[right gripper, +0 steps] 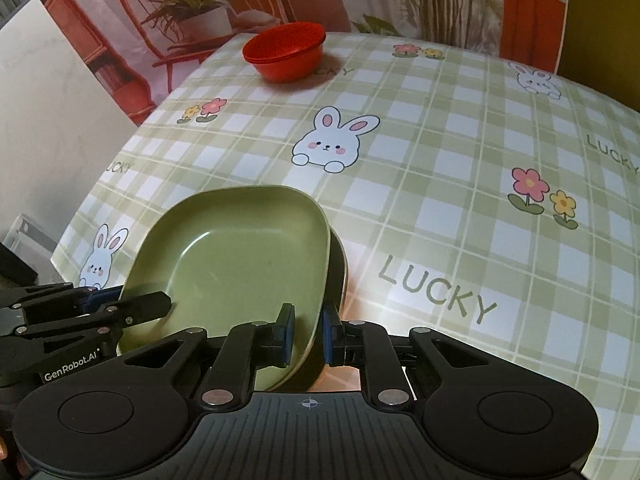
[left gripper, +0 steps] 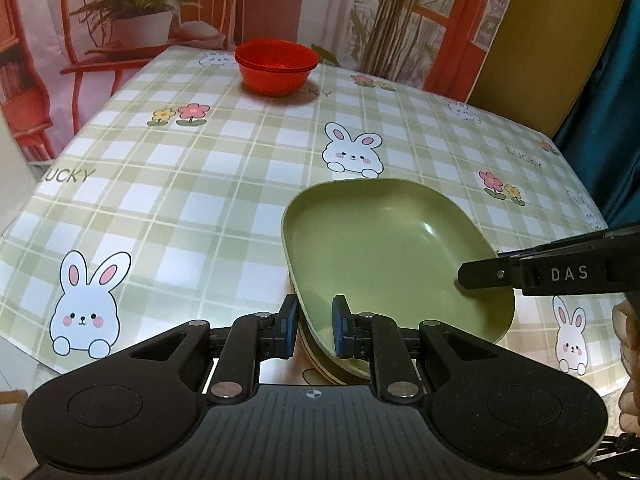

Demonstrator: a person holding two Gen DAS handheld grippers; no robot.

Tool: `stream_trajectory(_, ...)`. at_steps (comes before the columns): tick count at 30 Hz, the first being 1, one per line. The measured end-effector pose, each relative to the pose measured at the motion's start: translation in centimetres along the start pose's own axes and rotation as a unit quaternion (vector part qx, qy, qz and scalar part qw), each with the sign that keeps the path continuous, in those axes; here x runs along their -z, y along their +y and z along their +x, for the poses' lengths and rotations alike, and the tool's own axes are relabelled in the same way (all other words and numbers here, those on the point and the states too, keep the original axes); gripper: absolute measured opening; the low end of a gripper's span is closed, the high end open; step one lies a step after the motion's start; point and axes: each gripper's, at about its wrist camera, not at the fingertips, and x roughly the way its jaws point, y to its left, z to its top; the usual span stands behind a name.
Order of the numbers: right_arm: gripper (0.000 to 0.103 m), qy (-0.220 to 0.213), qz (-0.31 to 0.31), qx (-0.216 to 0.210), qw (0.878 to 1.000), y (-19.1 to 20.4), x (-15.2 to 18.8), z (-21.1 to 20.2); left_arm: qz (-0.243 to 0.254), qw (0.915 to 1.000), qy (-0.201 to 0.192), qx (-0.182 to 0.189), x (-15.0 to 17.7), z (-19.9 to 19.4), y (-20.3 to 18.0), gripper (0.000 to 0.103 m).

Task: Organize plates and bowls

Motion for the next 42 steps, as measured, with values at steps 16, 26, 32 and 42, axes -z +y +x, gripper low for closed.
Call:
stream_trajectory(16, 0.015, 0.004, -0.018, 0.004, 1.000, 0.2, 0.4, 0.1, -0.020, 0.9998, 0.010, 0.001, 0.4, 0.7, 0.4, 0.021)
stream_trajectory(26, 0.018, 0.002, -0.024, 0.012, 1.000, 0.3, 0.5, -0.5, -0.028, 0.9996, 0.007, 0.004, 0.6, 0.6, 0.8, 0.022)
stream_trajectory(32, 0.019, 0.005, -0.022, 0.019, 1.000, -0.4, 0.4, -0.5, -0.028, 0.9996, 0.006, 0.008, 0.8, 0.5, 0.7, 0.022)
stream_trajectory(42, 0.008, -0.011, -0.038, 0.023, 0.999, -0.3, -0.3, -1.3, -0.036, 0.9993, 0.008, 0.012, 0.8, 0.8, 1.1, 0.022)
